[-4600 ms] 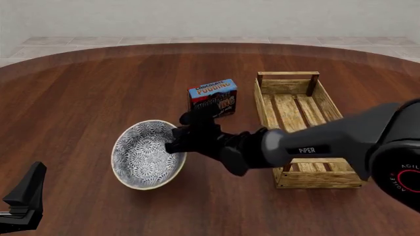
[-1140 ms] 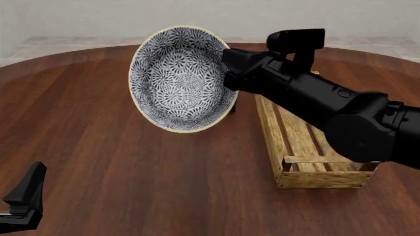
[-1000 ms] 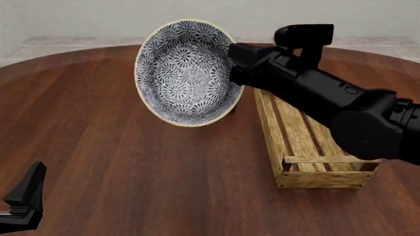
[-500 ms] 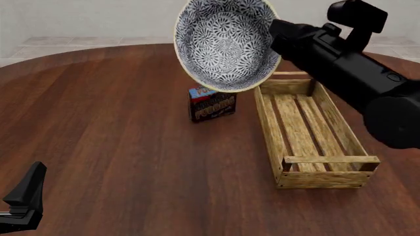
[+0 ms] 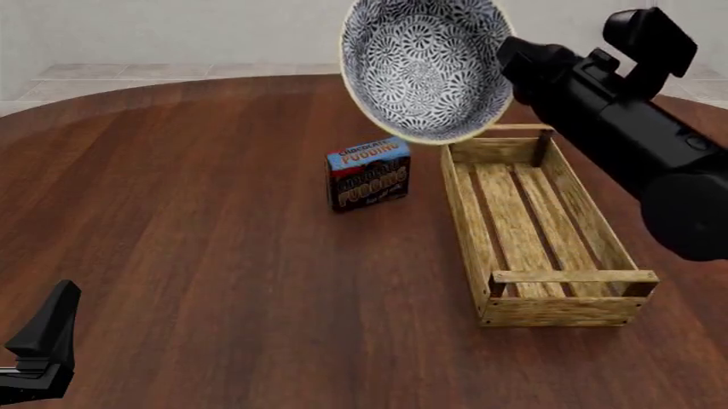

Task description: Pick up the bowl on the left and put it in the tray.

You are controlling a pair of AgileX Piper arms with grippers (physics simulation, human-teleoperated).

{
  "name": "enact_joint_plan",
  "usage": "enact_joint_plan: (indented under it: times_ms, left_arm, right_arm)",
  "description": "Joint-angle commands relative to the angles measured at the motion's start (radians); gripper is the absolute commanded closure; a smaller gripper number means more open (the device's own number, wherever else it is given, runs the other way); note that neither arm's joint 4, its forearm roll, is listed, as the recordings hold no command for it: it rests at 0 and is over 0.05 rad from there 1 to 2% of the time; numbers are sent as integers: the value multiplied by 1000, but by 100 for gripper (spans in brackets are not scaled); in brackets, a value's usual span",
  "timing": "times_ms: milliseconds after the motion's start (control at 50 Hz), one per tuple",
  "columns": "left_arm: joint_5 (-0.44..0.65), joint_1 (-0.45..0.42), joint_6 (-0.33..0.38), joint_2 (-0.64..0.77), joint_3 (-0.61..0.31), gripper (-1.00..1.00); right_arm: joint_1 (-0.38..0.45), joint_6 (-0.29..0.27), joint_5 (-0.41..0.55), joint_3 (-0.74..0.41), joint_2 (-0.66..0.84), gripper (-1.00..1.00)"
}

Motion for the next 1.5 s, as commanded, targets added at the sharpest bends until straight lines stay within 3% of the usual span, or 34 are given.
enact_joint_plan:
  times_ms: [20,180,820,980,1140,1500]
  left_arm:
    - [0,0,0,0,0,-100]
    - [0,0,0,0,0,-100]
    - [0,0,0,0,0,-100]
    - [0,0,0,0,0,-100]
    - [0,0,0,0,0,-100]
    - [0,0,0,0,0,-100]
  right_arm:
    - [-52,48,-27,10,27,100]
    - [-108,63,-34,8,41,100]
    - [-250,-19,3,31,-51,100]
    - [-279,-9,11,32,-49,100]
    - [-362,-25,56,53,-105,100]
    - [-423,-75,135,65,-209,100]
